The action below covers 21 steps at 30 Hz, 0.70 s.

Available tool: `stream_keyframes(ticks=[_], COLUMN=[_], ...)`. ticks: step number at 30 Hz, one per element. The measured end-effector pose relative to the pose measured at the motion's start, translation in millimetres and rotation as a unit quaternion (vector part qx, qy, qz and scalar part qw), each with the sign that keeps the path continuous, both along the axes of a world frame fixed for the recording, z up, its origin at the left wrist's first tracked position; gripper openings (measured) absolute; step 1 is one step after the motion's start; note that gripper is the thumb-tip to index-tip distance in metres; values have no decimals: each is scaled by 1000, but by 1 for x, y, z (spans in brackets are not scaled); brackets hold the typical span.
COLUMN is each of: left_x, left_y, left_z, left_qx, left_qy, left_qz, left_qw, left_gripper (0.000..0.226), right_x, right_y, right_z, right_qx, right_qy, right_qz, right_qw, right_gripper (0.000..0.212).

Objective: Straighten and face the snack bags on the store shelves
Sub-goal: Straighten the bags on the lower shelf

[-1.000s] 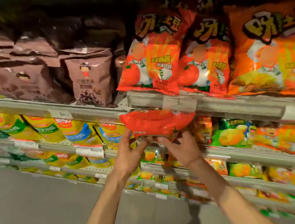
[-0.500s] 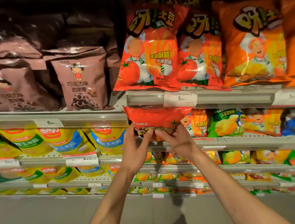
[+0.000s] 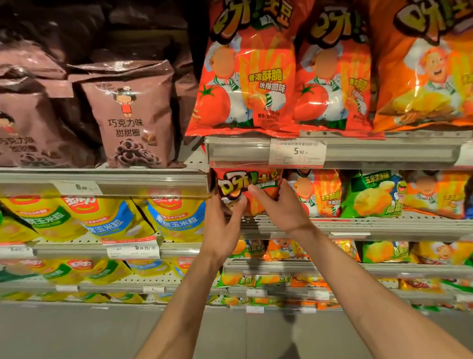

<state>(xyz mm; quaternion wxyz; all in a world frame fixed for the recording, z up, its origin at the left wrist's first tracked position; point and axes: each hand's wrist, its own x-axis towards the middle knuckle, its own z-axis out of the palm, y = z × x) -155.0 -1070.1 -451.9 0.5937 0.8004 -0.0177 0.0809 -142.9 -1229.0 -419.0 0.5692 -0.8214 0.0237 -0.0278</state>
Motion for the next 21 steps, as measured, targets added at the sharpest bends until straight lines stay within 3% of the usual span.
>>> stream_keyframes(ticks=[6, 12, 17, 21], left_x=[16, 22, 24, 32], left_y=[7, 6, -5, -6], left_z=[-13, -9, -2, -6], left_qx=[106, 222, 204, 174], left_qy=[-24, -2, 44, 15], left_qz=[45, 55, 48, 55], left_qw=[993, 973, 977, 983], left_gripper=[53, 57, 56, 67], right_x=[14, 3, -14, -37], right_y=[2, -5, -15, -46], right_z=[-2, -14, -19, -7], right_qx=[-48, -67, -122, -177], right_qy=[55, 28, -3, -152], right_qz=[-38, -39, 0, -88], right_qw=[997, 997, 992, 968], right_gripper=[71, 82, 51, 26])
